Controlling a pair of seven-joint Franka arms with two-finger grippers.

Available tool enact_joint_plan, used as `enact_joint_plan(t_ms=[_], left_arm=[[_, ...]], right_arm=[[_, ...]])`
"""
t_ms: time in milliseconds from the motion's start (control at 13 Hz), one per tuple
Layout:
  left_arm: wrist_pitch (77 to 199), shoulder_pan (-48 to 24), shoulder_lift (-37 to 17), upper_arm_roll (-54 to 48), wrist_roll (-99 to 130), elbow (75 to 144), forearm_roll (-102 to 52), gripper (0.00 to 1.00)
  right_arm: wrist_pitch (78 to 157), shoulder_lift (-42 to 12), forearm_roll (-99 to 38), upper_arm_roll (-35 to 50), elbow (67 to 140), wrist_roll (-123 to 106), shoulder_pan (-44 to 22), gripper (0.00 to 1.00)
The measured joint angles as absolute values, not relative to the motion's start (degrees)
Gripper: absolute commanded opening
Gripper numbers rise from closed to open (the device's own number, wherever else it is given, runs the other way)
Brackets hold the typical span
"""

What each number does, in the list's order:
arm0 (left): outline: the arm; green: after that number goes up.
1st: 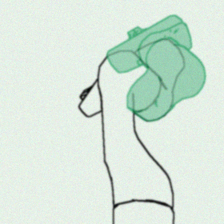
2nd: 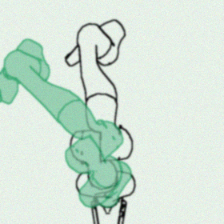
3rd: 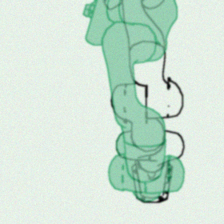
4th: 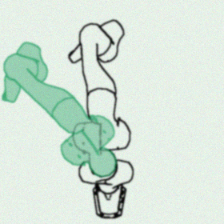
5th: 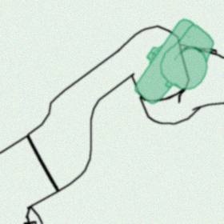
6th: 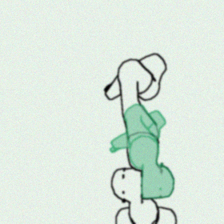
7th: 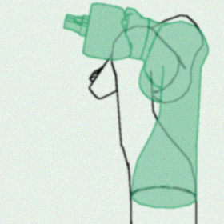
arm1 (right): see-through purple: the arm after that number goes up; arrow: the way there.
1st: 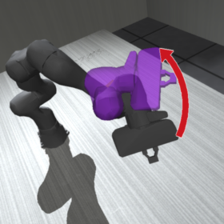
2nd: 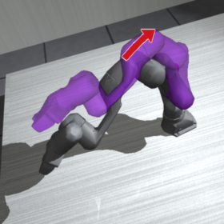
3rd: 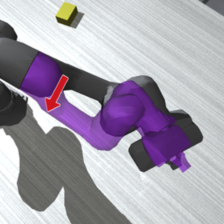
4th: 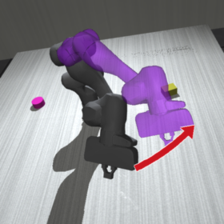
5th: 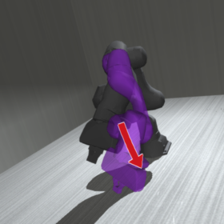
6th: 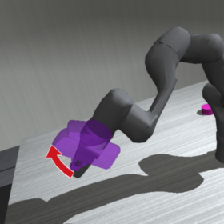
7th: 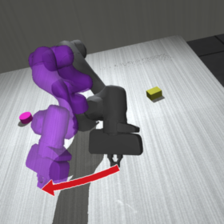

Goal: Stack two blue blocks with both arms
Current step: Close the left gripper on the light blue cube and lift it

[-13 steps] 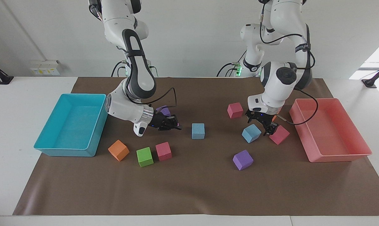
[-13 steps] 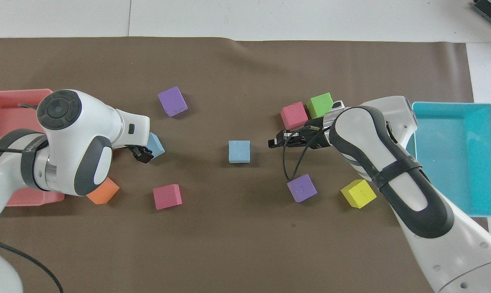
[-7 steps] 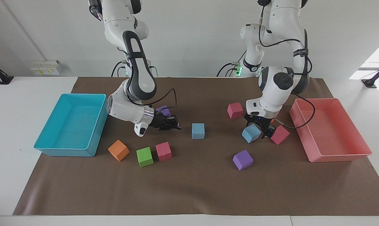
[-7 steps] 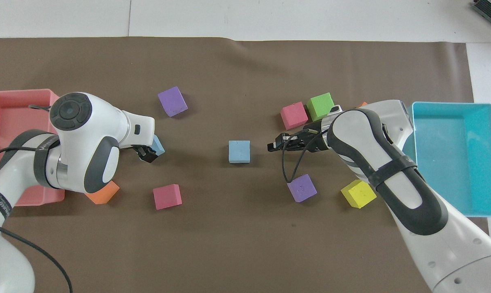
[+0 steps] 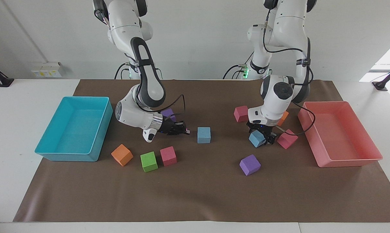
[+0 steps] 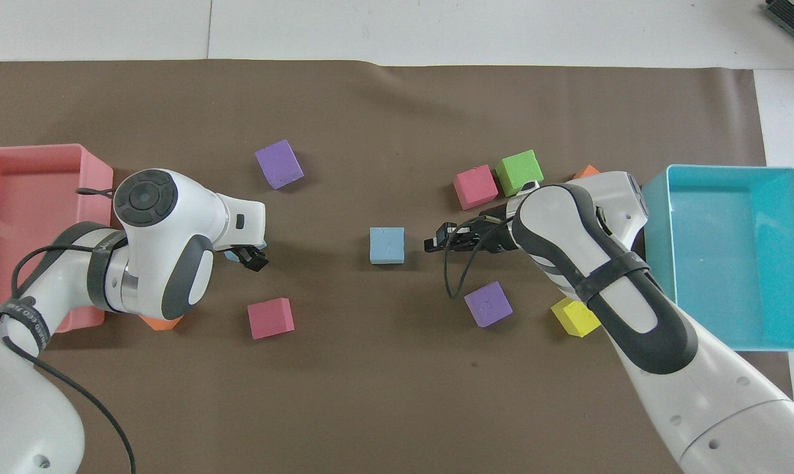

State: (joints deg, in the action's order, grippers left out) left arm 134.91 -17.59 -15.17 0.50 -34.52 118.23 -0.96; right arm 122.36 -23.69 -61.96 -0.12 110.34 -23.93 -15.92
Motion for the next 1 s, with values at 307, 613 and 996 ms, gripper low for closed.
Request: enact_joint_plan(t_ms=[307,613,996], left_arm=[[133.04,-17.80,-15.18,0.53,-32.32,118.28,-0.26,0.00],[132.85,-17.91,-15.12,0.51,-30.26,118.24,0.55,0.00],[132.28,-18.06,-15.12,0.52,-26.08,115.81,0.62,0.00]], right_arm=[[122.47,-23.69,-62.00,-0.12,110.40,-23.93,-15.98,0.00],[122.49,-23.69,-62.00,-0.12,110.41,-23.93,-15.99,0.00],[122.49,-23.69,-62.00,-0.12,110.41,-23.93,-15.99,0.00]])
